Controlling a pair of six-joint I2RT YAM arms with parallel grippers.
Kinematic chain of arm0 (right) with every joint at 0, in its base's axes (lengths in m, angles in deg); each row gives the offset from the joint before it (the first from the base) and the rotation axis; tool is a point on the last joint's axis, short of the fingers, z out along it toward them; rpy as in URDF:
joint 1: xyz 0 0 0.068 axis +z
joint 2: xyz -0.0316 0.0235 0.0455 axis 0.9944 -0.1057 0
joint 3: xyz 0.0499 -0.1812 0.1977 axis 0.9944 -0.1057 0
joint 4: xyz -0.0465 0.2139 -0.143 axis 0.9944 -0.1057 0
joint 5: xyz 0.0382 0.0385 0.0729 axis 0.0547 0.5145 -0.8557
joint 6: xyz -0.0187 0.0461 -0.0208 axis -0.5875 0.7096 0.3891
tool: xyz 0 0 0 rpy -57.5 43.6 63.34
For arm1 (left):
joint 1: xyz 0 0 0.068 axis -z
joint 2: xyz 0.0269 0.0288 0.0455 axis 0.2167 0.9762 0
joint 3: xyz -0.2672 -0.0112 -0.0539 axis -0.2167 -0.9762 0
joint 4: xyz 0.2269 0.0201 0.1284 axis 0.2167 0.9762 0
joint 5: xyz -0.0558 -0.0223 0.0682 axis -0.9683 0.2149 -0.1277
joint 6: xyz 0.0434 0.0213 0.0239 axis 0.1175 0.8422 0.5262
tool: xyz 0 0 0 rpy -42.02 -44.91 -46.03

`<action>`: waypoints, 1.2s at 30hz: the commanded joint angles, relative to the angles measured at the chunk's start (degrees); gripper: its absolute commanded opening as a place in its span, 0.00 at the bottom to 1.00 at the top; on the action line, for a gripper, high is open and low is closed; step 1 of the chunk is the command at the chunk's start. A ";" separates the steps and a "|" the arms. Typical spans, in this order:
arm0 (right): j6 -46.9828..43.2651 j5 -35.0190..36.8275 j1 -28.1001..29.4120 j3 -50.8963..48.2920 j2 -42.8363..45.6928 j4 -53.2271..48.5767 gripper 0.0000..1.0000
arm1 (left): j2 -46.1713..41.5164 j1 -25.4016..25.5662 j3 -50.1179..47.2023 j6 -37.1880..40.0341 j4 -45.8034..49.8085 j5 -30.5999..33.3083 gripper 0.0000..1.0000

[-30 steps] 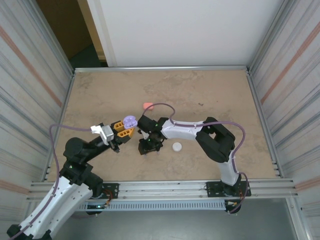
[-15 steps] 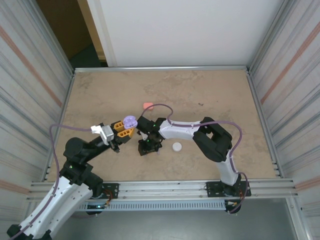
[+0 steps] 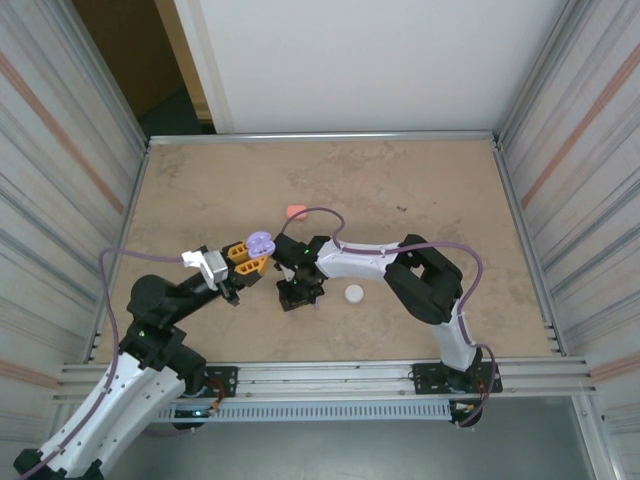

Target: Insert wireless bluetooth earbuds into charging case

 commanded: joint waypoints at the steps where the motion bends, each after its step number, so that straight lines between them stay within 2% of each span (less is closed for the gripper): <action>1: 0.09 0.28 1.21 0.06 -0.91 -0.54 0.19 | -0.61 0.37 -0.58 0.24 -0.29 -0.21 0.00; 8: -2.36 0.71 -0.86 -3.95 4.86 2.53 0.17 | -0.39 0.32 -0.93 -0.09 -0.81 -0.47 0.00; 13: -5.72 0.99 -3.81 -7.74 12.19 4.04 0.18 | 0.26 0.39 -1.26 -0.44 -1.60 -0.72 0.00; 20: -9.07 -3.24 -8.79 -11.37 23.32 6.91 0.18 | 3.15 0.33 -3.15 -2.20 -6.21 -0.39 0.00; 27: -13.09 -5.74 -13.16 -11.32 32.08 7.03 0.18 | 7.97 0.37 -5.58 -4.64 -11.34 -0.78 0.00; 36: -18.55 -4.13 -15.77 -9.47 40.36 5.19 0.18 | 14.14 0.36 -7.54 -4.34 -14.28 0.01 0.00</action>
